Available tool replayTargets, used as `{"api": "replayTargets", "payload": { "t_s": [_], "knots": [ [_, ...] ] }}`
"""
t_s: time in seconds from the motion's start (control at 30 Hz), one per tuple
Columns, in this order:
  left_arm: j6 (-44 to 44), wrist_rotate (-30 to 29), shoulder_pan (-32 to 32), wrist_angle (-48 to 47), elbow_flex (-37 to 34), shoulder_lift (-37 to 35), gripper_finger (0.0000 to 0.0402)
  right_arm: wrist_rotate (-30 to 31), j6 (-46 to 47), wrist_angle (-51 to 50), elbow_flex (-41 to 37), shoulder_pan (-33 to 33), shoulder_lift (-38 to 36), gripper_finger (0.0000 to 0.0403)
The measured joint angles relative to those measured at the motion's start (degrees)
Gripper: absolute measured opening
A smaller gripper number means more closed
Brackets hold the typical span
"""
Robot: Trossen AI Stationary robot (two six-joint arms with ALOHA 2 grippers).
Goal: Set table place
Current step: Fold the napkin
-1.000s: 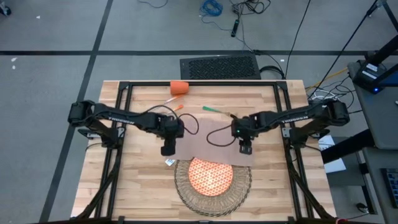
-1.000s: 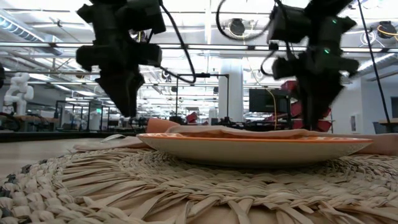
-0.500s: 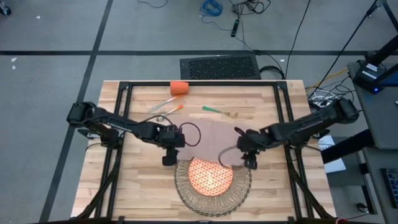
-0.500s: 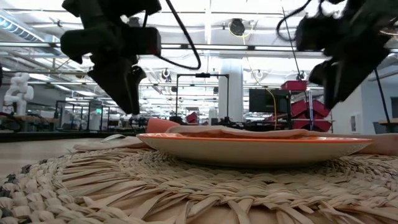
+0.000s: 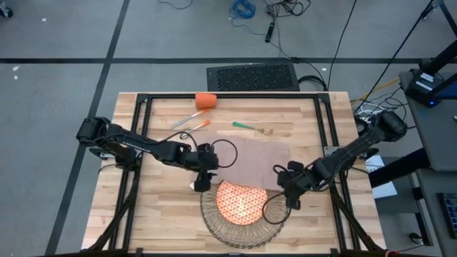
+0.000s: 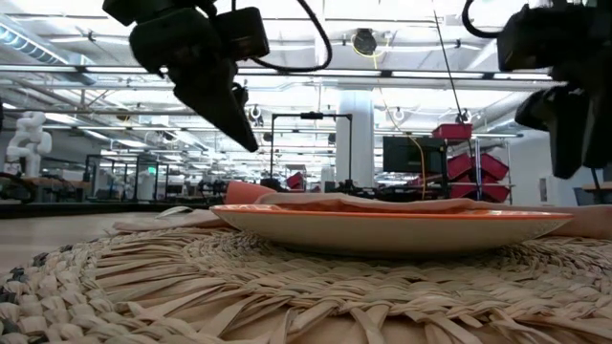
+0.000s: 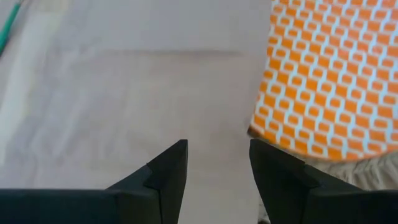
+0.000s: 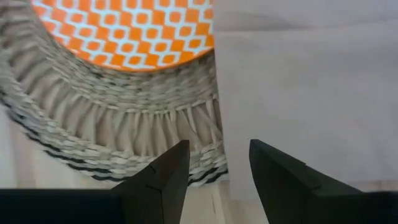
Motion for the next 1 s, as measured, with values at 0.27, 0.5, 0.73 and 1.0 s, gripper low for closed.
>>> {"api": "replayTargets", "payload": {
  "t_s": [0.27,0.5,0.73,1.0],
  "knots": [
    [-0.32,0.02,-0.02,1.19,0.00,0.00,0.0160,1.33,0.23,-0.91,0.02,0.96,4.19,0.0154],
    [-0.48,0.06,-0.04,1.19,0.00,0.00,0.0160,1.35,1.08,-1.30,0.04,0.94,5.77,0.0154],
    [-1.55,0.21,-0.15,1.69,0.00,0.00,0.0160,1.32,2.02,-1.38,0.07,1.72,8.74,0.0154],
    [-1.57,0.26,-0.13,3.48,0.00,0.00,0.0160,3.04,3.60,-2.45,0.07,2.01,9.95,0.0140]
  ]
}}
